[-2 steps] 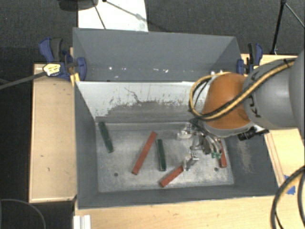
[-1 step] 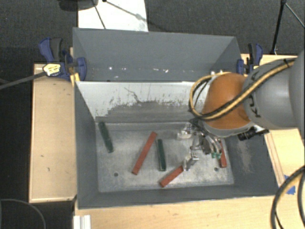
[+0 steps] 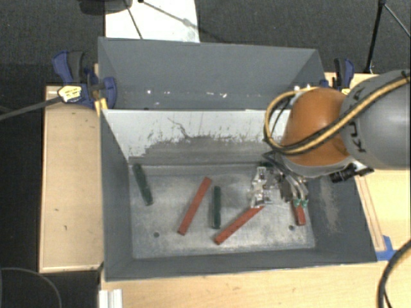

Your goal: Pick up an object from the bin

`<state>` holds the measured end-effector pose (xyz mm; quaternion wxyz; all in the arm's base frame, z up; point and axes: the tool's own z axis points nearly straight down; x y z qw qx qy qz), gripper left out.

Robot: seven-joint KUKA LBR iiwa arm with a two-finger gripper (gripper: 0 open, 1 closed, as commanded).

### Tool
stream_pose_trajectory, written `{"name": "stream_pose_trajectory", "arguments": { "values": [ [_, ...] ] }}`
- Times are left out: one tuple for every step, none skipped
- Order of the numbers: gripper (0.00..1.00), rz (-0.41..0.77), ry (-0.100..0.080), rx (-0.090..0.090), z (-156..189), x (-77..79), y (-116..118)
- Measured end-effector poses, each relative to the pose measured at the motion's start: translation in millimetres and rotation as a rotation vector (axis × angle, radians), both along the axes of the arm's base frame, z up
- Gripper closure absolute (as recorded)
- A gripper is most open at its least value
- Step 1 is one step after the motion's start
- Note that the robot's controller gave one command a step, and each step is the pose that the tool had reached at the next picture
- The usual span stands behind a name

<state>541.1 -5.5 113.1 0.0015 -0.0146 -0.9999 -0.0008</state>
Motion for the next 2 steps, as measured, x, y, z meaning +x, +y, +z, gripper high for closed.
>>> {"name": "stream_pose_trajectory", "arguments": {
  "values": [
    [0.0, 0.105, -0.007, -0.001, 101.3, -10.6, 9.5],
    [0.0, 0.104, -0.006, -0.001, 100.7, -11.0, 9.4]
  ]
}}
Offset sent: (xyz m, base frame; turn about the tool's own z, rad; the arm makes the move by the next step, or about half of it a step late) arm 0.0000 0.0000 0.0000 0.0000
